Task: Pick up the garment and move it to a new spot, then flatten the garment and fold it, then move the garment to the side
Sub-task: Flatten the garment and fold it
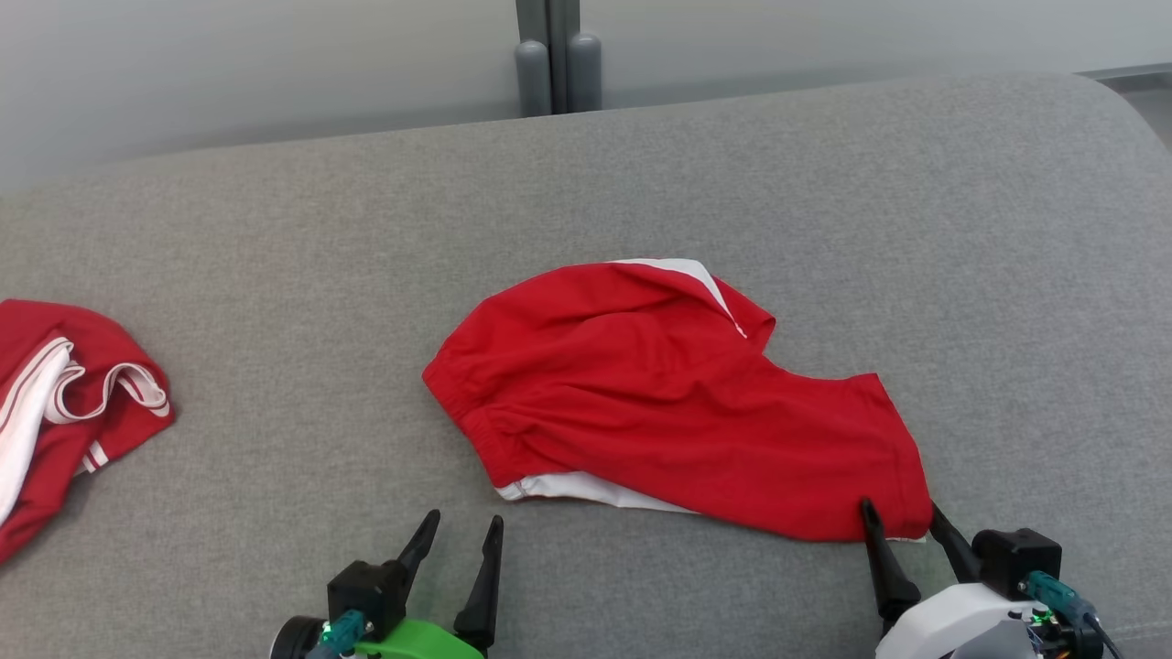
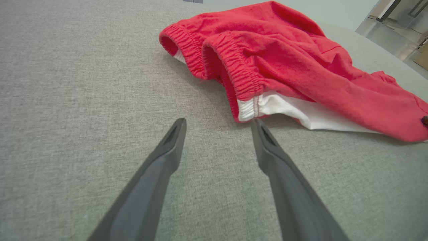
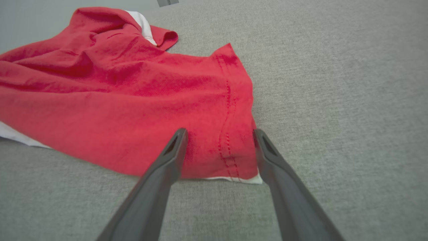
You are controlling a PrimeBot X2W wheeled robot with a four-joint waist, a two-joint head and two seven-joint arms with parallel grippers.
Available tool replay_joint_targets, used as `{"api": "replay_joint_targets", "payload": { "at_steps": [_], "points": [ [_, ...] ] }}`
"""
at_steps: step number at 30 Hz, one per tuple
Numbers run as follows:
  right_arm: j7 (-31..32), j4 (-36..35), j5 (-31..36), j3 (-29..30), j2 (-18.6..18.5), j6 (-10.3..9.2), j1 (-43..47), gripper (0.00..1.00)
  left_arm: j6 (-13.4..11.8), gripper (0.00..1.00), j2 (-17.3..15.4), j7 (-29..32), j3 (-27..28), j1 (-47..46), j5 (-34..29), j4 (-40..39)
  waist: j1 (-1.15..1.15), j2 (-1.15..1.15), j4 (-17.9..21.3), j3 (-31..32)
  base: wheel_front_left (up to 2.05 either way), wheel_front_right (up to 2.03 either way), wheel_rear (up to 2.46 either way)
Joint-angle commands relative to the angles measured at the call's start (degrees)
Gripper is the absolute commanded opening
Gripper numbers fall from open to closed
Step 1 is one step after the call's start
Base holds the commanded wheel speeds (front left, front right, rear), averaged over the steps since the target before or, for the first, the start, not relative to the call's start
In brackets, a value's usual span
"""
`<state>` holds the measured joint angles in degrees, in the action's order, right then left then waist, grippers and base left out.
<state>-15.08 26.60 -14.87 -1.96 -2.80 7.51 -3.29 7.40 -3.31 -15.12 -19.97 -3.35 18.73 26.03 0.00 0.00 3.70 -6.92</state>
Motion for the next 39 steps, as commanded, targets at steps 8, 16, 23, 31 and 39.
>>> {"api": "replay_joint_targets", "payload": {
  "at_steps": [8, 16, 23, 31, 39],
  "points": [
    [-0.1, -0.1, 0.6, 0.8, -0.2, -0.04, -3.2, 0.00, 0.1, 1.00, -0.8, 0.0, 0.2, -1.2, 0.2, -0.7, 0.00, 0.00, -1.9, -1.3, 0.00, 0.00, 0.00],
    [-0.1, 2.6, 3.4, 5.4, -0.2, -0.05, -9.5, 0.00, 0.1, 1.00, -0.9, 0.0, -0.7, -2.3, 0.5, -0.8, 0.00, 0.00, -3.6, -3.2, 0.00, 0.00, 0.00],
    [-0.1, 7.9, 7.0, 10.2, -0.2, -0.05, -13.0, 0.00, 0.2, 1.00, -1.1, 0.0, -1.1, -2.3, 0.5, -0.3, 0.00, 0.00, -4.1, -3.0, 0.00, 0.00, 0.00],
    [-0.1, 1.6, 6.4, 12.2, -0.2, -0.04, -9.8, 1.00, 0.2, 1.00, -1.0, 0.0, 0.1, -2.1, -0.3, -0.7, 0.00, 0.00, -3.1, -2.0, 0.00, 0.00, 0.00],
    [-0.1, -6.8, 5.7, 10.5, -0.2, -0.05, -2.9, 1.00, 0.2, 1.00, -0.9, 0.0, 1.5, -0.4, -2.5, -1.6, 0.00, 0.00, -2.2, -0.3, 0.00, 0.00, 0.00]
  ]
}}
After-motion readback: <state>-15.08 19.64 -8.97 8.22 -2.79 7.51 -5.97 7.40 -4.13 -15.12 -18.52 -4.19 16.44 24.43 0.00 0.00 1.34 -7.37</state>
